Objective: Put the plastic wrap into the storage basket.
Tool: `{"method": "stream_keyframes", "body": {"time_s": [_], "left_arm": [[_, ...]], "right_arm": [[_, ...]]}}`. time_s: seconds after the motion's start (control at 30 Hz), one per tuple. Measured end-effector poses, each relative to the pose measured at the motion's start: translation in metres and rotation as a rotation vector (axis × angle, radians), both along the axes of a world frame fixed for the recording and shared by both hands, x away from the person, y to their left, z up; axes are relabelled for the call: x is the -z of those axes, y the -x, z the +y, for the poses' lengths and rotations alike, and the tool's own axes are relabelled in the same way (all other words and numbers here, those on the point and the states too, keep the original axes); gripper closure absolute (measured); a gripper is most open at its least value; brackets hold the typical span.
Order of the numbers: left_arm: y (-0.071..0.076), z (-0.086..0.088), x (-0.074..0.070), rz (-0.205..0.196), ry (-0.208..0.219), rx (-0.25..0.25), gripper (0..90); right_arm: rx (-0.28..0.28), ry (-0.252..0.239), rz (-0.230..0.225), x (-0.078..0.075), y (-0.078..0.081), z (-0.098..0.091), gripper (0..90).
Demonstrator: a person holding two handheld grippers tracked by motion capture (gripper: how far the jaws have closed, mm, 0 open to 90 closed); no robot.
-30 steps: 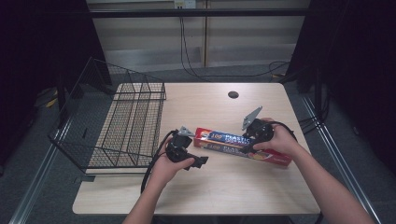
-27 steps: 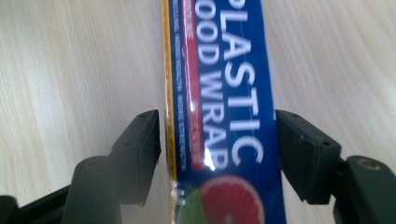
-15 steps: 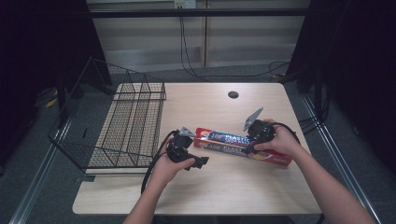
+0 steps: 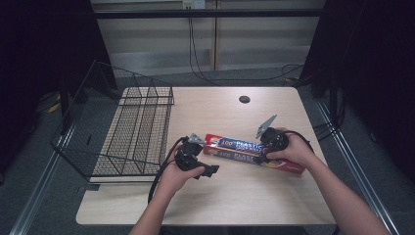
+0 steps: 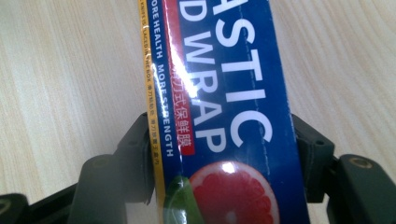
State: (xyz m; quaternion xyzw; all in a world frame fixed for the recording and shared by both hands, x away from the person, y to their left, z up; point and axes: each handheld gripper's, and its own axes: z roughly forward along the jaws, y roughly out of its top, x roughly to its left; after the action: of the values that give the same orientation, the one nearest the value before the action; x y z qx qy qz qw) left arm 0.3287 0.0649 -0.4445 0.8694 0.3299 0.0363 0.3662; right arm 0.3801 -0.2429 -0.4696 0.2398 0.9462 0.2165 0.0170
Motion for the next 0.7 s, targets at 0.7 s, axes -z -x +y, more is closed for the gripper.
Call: {"method": "stream_keyframes", "body": {"time_s": [0.7], "left_arm": [[0.0, -0.003, 0.002, 0.004, -0.01, -0.002, 5.1]], "right_arm": [[-0.005, 0.096, 0.037, -0.001, 0.007, -0.015, 36.2]]}}
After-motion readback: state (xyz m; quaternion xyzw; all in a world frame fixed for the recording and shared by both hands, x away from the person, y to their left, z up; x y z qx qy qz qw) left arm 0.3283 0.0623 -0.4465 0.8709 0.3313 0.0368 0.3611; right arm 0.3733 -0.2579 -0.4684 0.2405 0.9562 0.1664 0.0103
